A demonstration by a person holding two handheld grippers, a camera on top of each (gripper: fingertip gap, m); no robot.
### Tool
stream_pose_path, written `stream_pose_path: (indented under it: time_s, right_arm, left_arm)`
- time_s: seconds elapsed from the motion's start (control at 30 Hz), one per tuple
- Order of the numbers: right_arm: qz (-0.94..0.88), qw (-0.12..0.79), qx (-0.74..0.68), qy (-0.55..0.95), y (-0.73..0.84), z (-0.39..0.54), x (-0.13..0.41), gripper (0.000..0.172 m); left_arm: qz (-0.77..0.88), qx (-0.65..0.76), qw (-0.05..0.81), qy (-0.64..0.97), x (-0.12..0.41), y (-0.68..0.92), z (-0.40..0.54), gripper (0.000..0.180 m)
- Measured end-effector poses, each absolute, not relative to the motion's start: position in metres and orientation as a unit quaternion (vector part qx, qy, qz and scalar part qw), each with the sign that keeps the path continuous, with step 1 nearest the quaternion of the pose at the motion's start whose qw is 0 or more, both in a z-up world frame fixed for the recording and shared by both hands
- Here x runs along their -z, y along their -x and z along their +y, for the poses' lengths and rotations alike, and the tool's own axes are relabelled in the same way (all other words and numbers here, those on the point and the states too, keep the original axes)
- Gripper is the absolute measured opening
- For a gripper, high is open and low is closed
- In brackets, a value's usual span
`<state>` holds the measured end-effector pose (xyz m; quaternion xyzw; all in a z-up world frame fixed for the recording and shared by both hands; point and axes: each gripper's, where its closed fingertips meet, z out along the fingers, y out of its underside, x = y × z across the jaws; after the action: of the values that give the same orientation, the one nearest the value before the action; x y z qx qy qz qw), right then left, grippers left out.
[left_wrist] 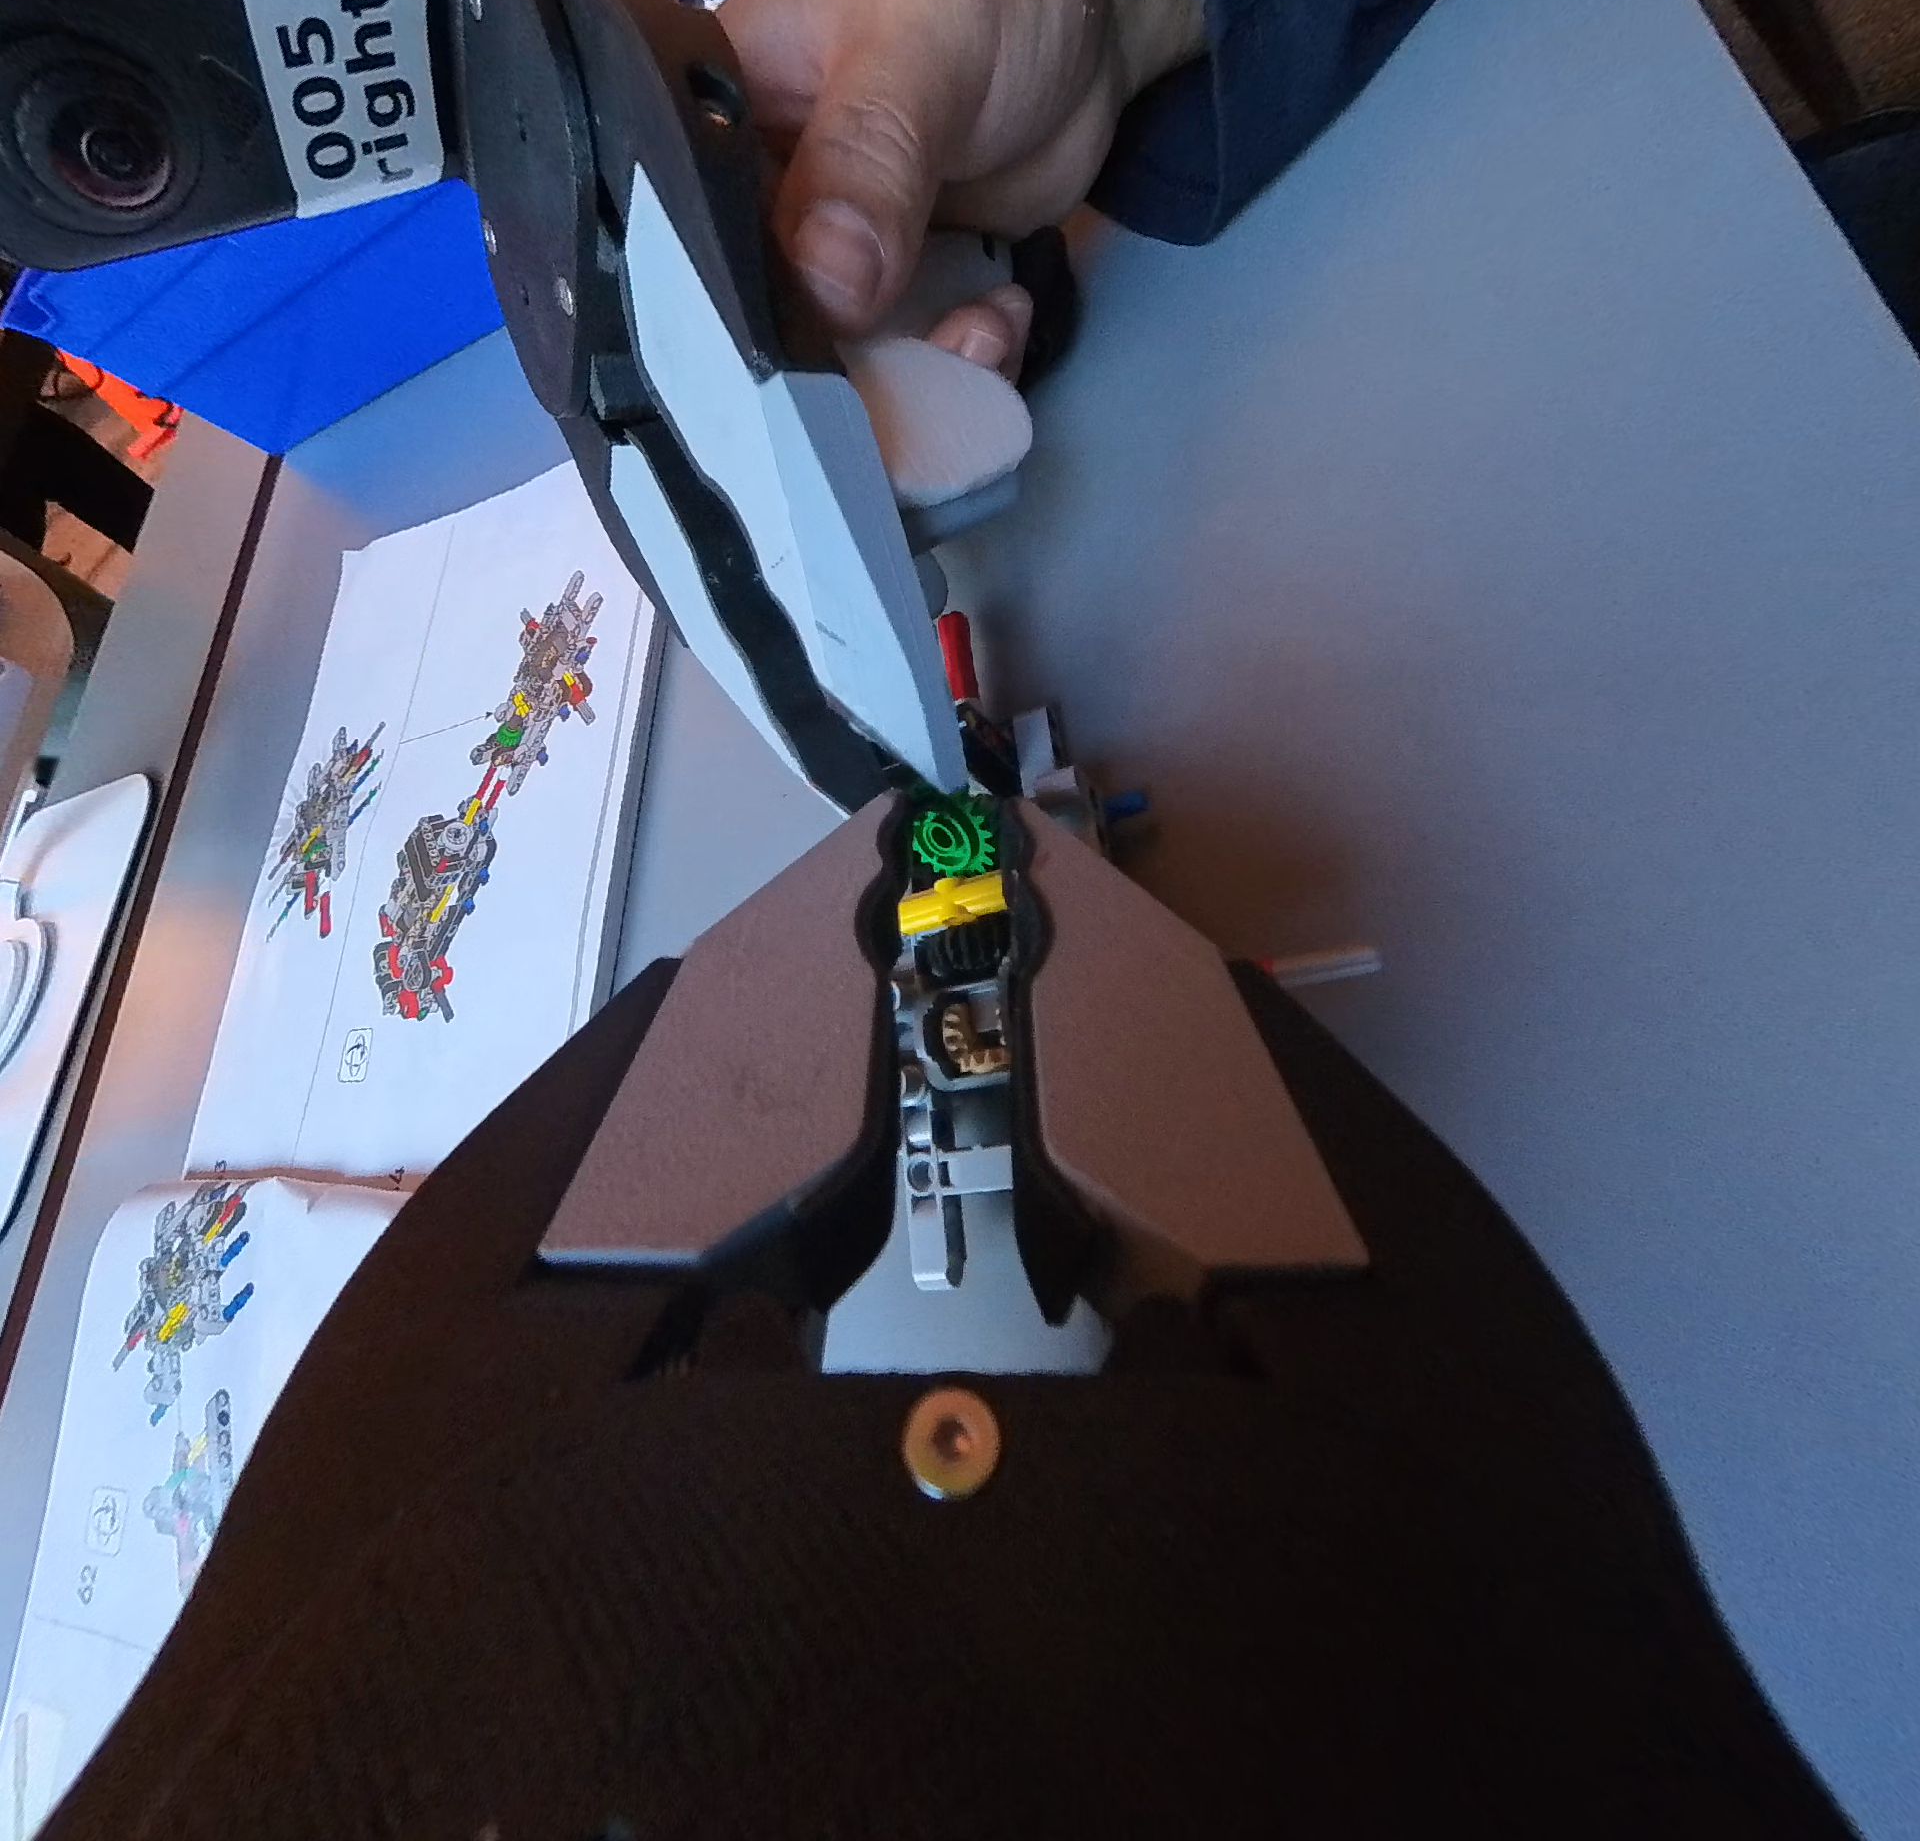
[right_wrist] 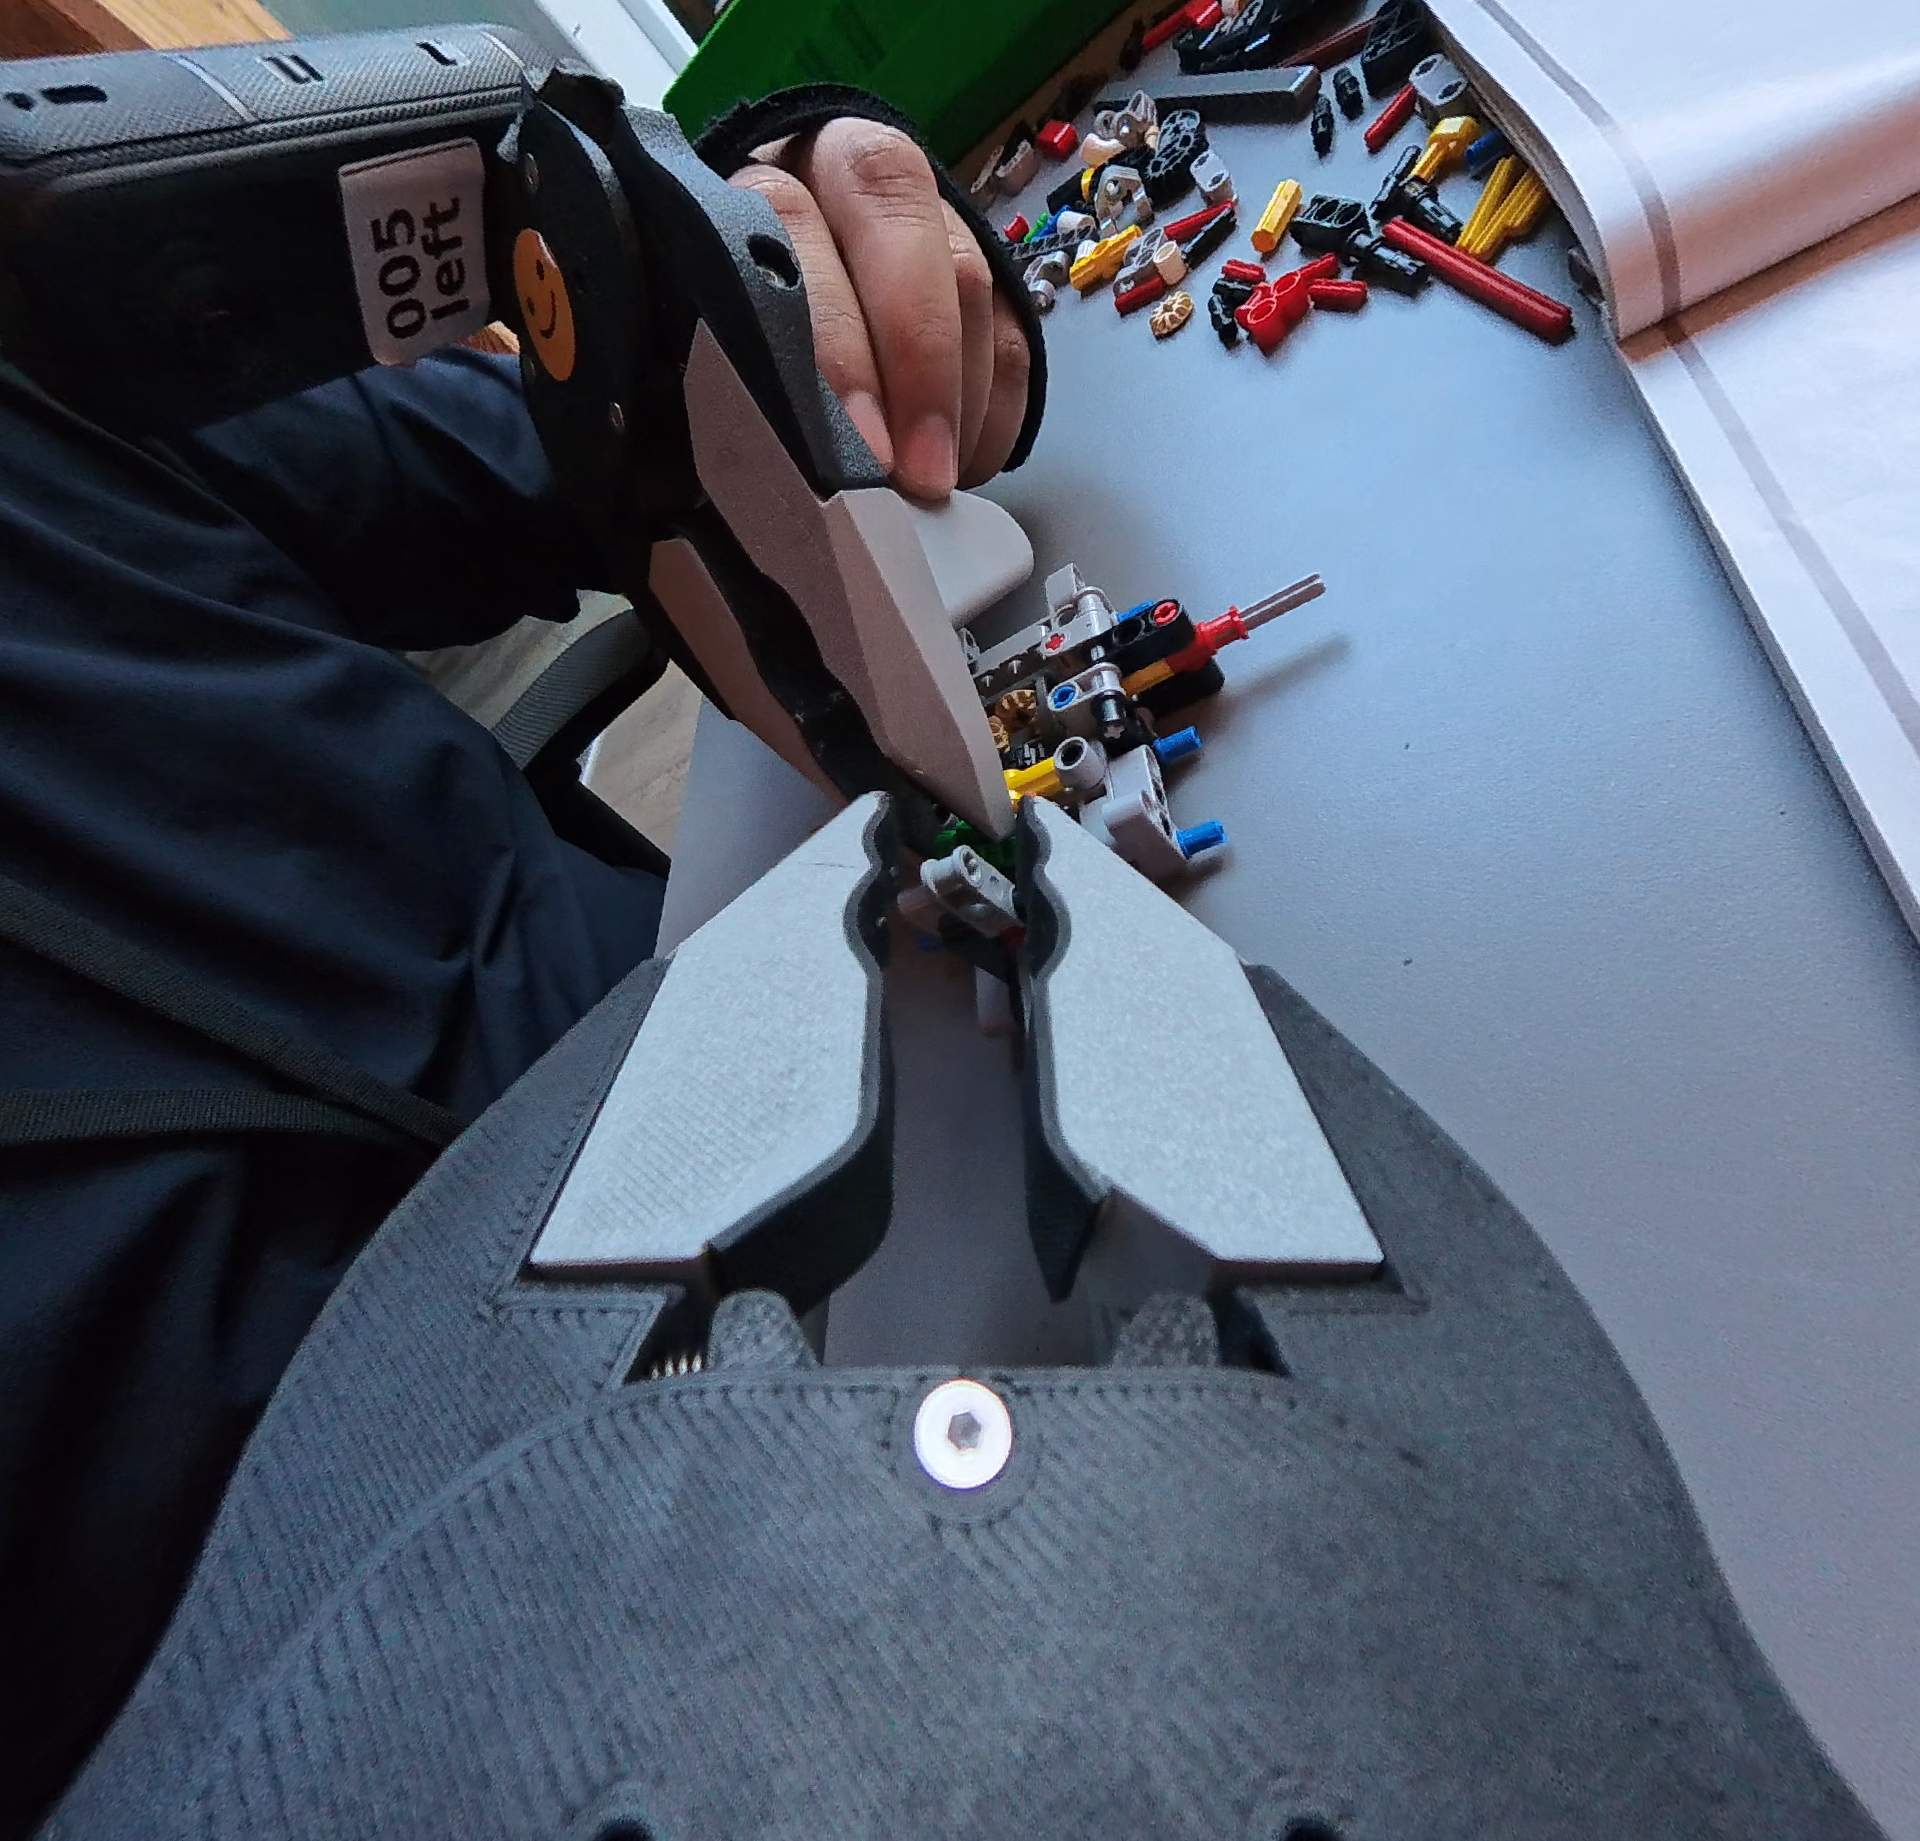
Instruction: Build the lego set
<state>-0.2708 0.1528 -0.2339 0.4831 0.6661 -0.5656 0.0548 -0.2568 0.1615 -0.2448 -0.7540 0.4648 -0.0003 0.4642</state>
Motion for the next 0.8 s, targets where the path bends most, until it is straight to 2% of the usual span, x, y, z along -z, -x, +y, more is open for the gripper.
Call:
stream_pose_path:
  time_s: [0.8]
  right_arm:
    - [0.667,0.03,0.572,-0.477,0.2733,0.1582,0.2291,0.019]
  left_arm:
    - [0.457,-0.012,0.47,0.755,0.2421,0.2623,0.1645,0.011]
